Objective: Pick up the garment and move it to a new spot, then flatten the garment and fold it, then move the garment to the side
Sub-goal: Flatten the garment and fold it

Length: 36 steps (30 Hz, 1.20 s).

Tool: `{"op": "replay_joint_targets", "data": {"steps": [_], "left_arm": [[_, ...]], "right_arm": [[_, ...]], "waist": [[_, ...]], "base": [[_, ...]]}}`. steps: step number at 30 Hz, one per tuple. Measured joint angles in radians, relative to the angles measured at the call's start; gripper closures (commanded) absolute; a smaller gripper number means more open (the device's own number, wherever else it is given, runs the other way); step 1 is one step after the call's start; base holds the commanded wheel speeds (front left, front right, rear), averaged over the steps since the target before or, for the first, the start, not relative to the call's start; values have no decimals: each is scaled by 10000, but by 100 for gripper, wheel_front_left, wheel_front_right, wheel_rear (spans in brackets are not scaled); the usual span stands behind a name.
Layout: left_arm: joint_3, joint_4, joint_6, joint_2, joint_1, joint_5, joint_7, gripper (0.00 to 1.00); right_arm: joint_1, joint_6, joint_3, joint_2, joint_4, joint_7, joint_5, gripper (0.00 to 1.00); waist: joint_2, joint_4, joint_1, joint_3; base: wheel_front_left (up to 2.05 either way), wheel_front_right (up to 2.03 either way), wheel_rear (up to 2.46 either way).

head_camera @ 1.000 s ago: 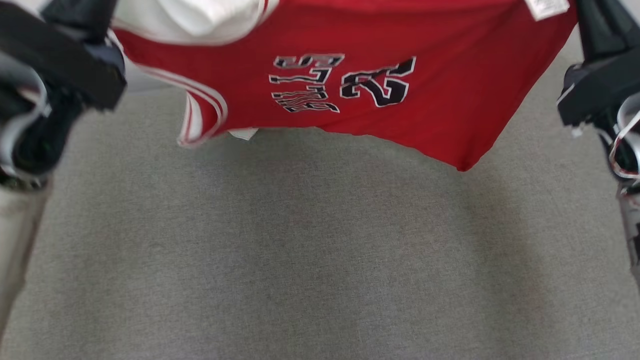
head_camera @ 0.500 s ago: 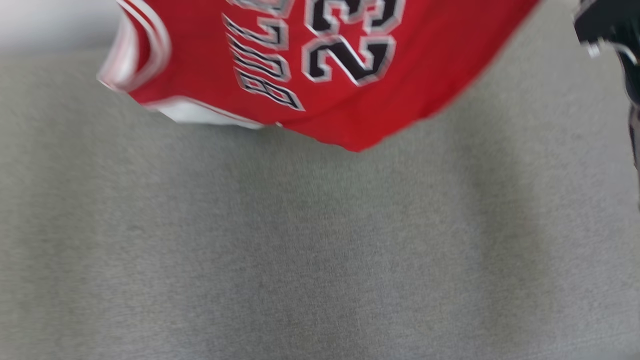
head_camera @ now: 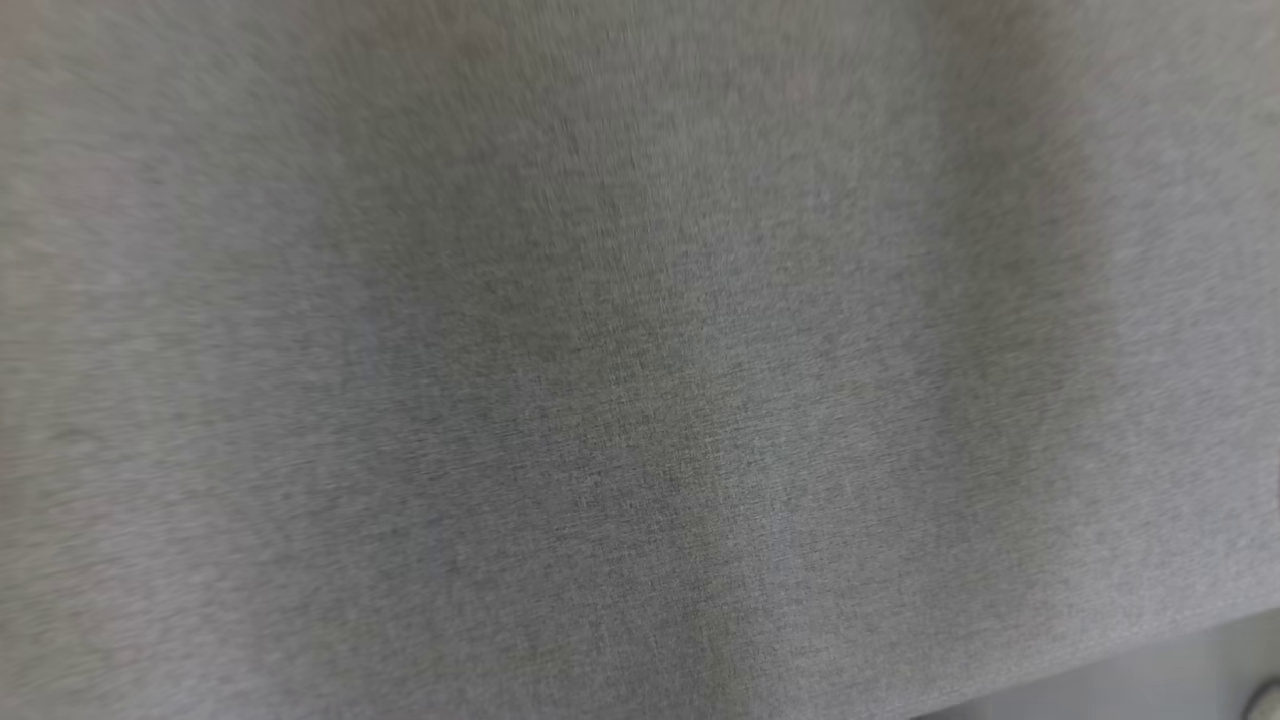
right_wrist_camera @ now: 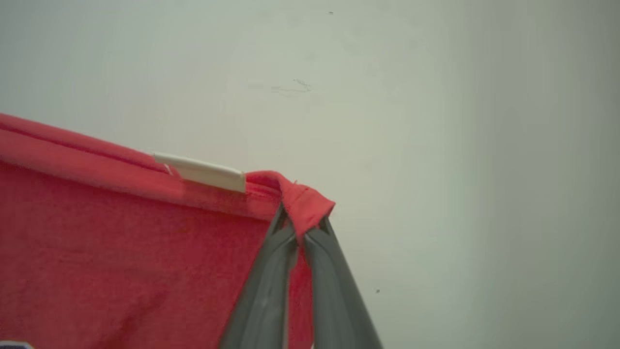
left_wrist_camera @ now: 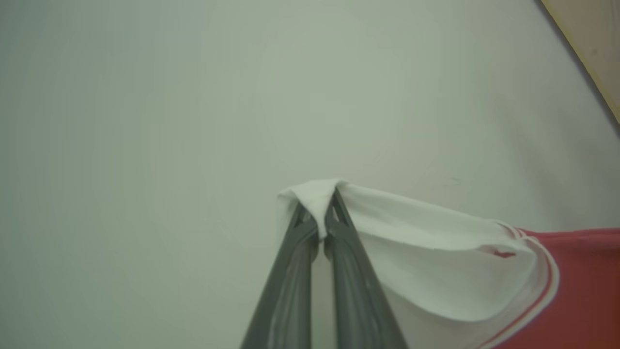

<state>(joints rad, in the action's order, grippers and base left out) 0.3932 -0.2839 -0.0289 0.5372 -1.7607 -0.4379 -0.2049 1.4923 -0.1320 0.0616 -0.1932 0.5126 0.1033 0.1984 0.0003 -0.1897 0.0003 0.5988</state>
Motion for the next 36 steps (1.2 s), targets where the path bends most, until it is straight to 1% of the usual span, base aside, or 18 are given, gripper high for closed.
{"op": "replay_joint_targets", "data": {"steps": [3, 6, 8, 11, 14, 16, 18, 19, 21, 22, 24, 26, 28, 30, 33, 36], "left_arm": [[171, 48, -173, -136, -511, 242, -261, 100], [263, -42, -347, -359, -267, 151, -430, 100], [341, -171, -430, -445, 333, 59, -477, 100], [190, -67, -520, -562, 1230, -274, -548, 100], [-13, 284, -608, -619, 2213, -610, -562, 100], [-360, 623, -644, -711, 2835, -1014, -566, 100], [-539, 951, -683, -752, 3660, -1292, -579, 100], [-616, 1139, -694, -813, 4646, -1753, -575, 100], [-719, 1346, -686, -846, 5730, -2207, -548, 100], [-748, 1476, -683, -830, 6316, -2497, -454, 100], [-685, 1860, -589, -786, 7482, -2683, -316, 100], [-658, 2242, -383, -794, 8662, -3081, -161, 100], [-627, 2675, -151, -828, 9849, -3446, -46, 100], [-648, 3068, 157, -963, 11033, -3812, -40, 100], [-443, 3463, 470, -1202, 12749, -4412, 184, 100], [-148, 3741, 598, -1467, 14321, -5087, 454, 100]], "right_arm": [[432, 0, 228, -19, 31, 849, -725, 100], [402, 0, 422, -88, 198, 1267, -1189, 100], [191, 0, 424, -75, 337, 1411, -1423, 100], [-405, 0, 148, -79, 596, 1499, -1804, 100], [-911, 0, -84, -209, 690, 1540, -1942, 100], [-1281, 0, -316, -368, 616, 1570, -1944, 100], [-1801, 0, -550, -537, 604, 1570, -1906, 100], [-2336, 0, -757, -723, 656, 1549, -1722, 100], [-2857, 0, -951, -819, 809, 1356, -1342, 100], [-3161, 0, -1156, -836, 874, 1127, -1101, 100], [-3878, 0, -1607, -790, 851, 593, -420, 100], [-4597, 0, -1979, -830, 686, 119, 155, 100], [-5202, 0, -2144, -961, 435, -267, 702, 100], [-5789, 0, -2226, -1127, 174, -598, 1003, 100], [-6819, 0, -2161, -1206, -138, -1043, 1185, 100], [-7809, 0, -1996, -1277, -403, -1586, 1170, 100]], "waist": [[-2, -118, -2, 654], [0, -189, 0, 1265], [0, -200, 0, 1628], [0, -161, 1, 2033], [0, -6, 0, 2164], [-1, 78, -2, 2122], [-1, 142, -2, 1993], [-1, 204, -3, 1797], [0, 267, -3, 1529], [-1, 299, -3, 1365], [-3, 372, -5, 1006], [-3, 469, -5, 597], [-3, 577, -6, 160], [-5, 678, -7, -278], [-5, 818, -8, -924], [-5, 957, -8, -1566]], "base": [[0, 0, 0], [0, 0, 0], [0, 0, 0], [0, 0, 0], [0, 0, 0], [0, 0, 0], [0, 0, 0], [0, 0, 0], [0, 0, 0], [0, 0, 0], [0, 0, 0], [0, 0, 0], [0, 0, 0], [0, 0, 0], [0, 0, 0], [0, 0, 0]]}}
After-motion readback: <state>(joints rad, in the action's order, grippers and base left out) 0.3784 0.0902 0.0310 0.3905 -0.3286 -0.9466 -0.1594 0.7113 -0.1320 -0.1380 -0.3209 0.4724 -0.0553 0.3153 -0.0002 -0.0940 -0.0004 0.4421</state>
